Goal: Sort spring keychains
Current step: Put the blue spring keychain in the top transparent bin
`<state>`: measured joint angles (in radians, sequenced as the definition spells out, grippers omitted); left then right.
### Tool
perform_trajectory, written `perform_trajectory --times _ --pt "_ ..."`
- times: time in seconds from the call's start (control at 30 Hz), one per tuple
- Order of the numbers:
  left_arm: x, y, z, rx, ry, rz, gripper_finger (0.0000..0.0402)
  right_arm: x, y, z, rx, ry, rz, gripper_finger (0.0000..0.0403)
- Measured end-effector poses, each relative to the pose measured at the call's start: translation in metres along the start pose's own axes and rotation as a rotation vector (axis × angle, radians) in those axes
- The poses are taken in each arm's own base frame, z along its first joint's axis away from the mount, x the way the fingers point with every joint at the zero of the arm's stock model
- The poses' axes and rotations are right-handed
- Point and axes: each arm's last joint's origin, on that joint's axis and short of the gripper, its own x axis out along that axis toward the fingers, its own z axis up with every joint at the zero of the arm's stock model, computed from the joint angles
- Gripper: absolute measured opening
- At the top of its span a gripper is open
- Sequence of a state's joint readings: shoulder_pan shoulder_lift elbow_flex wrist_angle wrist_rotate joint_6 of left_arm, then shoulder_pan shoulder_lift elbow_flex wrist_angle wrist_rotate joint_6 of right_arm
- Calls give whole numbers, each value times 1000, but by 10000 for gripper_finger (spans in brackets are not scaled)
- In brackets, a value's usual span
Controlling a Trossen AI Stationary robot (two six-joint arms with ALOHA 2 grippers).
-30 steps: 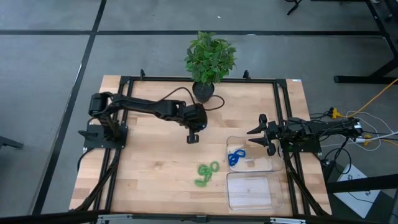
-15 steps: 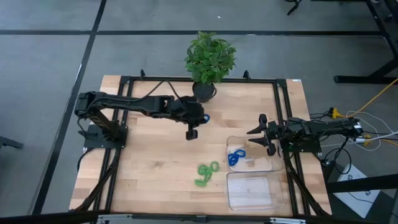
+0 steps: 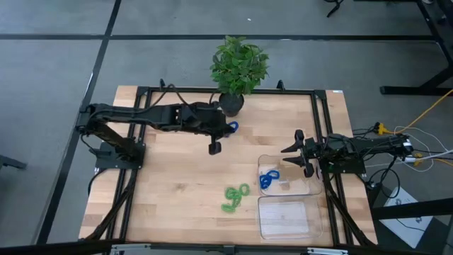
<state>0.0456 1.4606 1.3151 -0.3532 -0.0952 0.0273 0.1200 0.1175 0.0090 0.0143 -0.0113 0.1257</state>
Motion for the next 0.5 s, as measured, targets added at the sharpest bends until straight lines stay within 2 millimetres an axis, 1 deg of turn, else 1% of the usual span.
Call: perform_trajectory --times 0.2,0.37,0.5 --pt "-1 -4 5 -16 -53 -10 26 0 0 0 0 0 0 154" --pt "3 -5 14 -25 -150 -15 26 0 0 0 0 0 0 154" --pt "7 -5 16 -49 -183 -21 26 0 0 0 0 0 0 154"
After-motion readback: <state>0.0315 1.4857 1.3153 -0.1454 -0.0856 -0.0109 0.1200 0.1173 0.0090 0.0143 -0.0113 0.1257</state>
